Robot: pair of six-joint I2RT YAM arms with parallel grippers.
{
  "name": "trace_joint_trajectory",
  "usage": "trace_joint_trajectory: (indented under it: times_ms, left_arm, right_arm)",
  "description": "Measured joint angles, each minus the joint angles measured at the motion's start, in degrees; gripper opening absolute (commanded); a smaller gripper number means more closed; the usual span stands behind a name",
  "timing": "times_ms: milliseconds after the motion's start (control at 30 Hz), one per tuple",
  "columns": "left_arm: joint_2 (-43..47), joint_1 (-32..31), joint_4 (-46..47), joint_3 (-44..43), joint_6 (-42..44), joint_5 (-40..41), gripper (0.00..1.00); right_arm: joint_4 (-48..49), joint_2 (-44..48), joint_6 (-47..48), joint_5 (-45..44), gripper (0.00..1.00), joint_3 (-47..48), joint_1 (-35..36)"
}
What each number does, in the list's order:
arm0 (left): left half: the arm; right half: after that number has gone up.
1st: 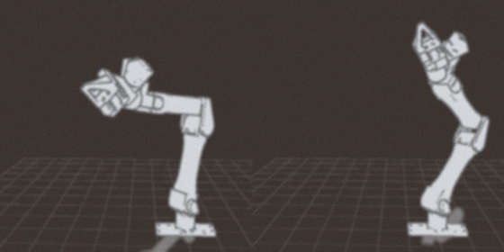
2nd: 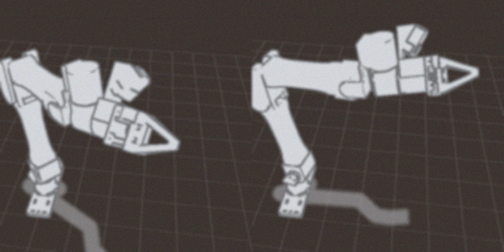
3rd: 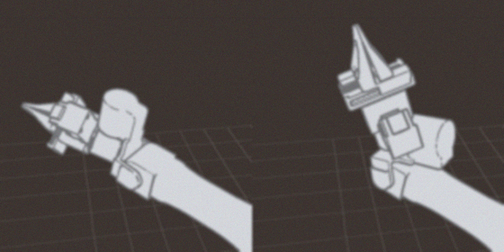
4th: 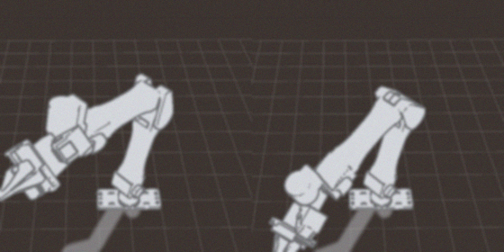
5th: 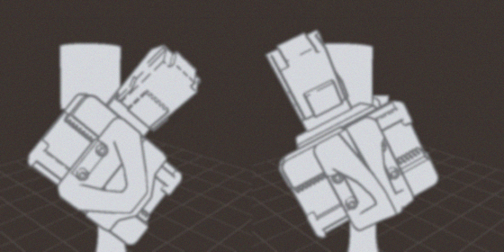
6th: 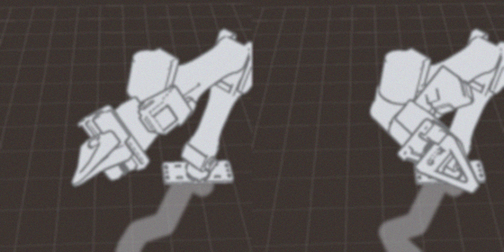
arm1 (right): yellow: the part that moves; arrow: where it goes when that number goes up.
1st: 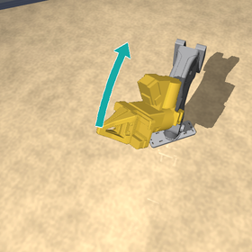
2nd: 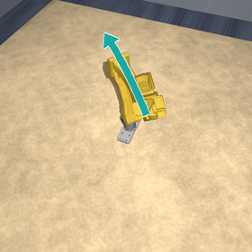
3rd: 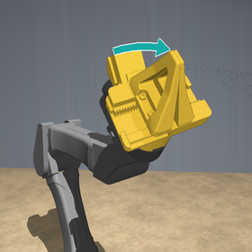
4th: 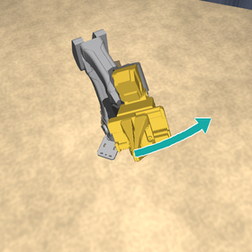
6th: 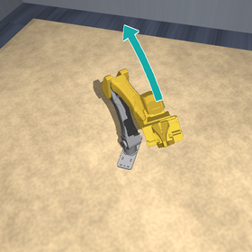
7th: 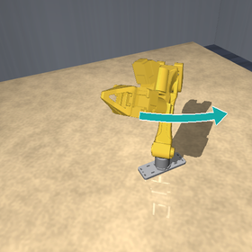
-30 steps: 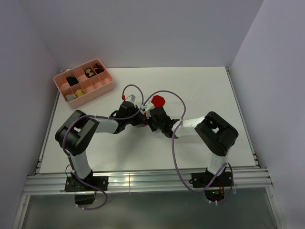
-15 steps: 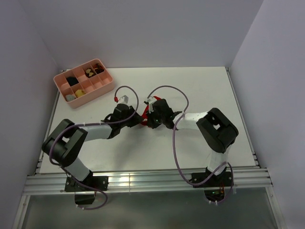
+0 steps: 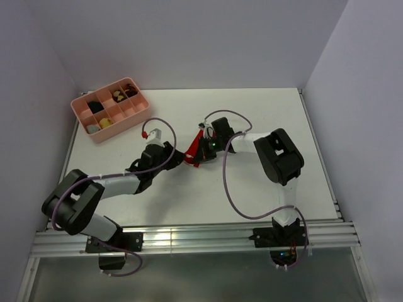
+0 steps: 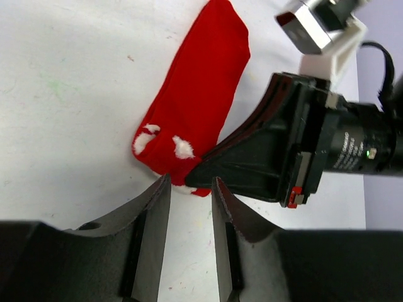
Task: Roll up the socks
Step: Roll the sock at the center of the board.
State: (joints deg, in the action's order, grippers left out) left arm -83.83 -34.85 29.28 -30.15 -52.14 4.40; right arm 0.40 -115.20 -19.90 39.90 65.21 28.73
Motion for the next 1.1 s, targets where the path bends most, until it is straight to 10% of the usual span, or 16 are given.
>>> trace_joint_trajectory:
  times_ms: [1100]
  left_arm:
    - [-18.4, -2.6, 8.9, -7.0, 1.6, -2.2, 0.31]
  right_arm:
    - [-3.8, -7.2, -10.0, 15.5, 0.0, 3.3, -3.5]
